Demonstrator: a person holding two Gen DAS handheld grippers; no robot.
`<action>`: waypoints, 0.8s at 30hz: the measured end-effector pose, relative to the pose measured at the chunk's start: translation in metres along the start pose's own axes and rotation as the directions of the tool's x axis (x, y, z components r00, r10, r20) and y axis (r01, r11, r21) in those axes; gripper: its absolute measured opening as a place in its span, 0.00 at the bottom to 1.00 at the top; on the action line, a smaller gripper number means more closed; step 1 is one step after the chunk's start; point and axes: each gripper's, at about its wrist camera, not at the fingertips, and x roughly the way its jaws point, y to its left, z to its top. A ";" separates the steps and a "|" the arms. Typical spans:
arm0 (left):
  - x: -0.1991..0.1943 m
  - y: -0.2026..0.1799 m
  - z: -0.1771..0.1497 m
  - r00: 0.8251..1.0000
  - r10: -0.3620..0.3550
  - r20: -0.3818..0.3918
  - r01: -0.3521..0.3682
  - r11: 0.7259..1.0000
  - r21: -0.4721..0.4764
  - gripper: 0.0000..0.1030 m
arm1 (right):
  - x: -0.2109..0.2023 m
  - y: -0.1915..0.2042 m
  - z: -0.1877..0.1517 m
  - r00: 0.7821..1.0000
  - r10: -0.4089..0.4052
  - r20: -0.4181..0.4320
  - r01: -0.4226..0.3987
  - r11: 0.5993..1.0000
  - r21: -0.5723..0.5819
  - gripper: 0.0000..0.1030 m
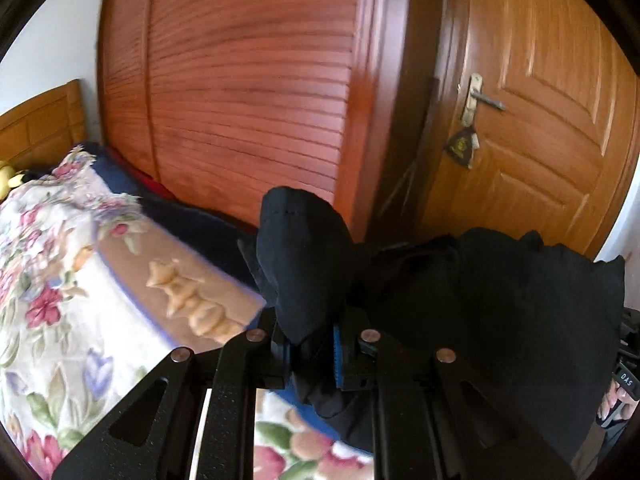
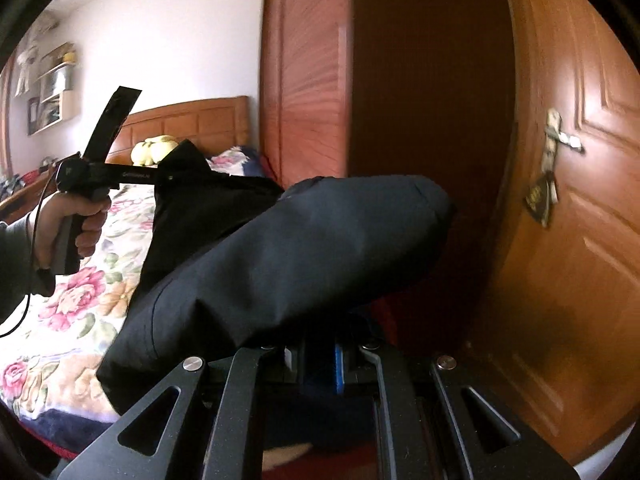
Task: Fold large clothes
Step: 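Carry the coat to the blue cloth on the dresser and release it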
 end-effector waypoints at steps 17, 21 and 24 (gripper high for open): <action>0.023 0.013 -0.054 0.991 0.039 -0.130 -0.033 0.998 0.052 0.34 | -0.011 0.002 0.010 0.977 -0.215 0.001 0.214 0.974 0.078 0.43; -0.009 0.018 -0.074 0.992 0.062 -0.108 -0.053 0.995 0.087 0.35 | -0.031 0.038 0.034 0.957 -0.268 0.115 0.266 0.963 0.033 0.43; -0.038 0.023 -0.091 0.993 0.053 -0.103 -0.043 0.995 0.095 0.36 | -0.020 0.061 0.044 0.980 -0.169 0.100 0.171 0.985 -0.009 0.43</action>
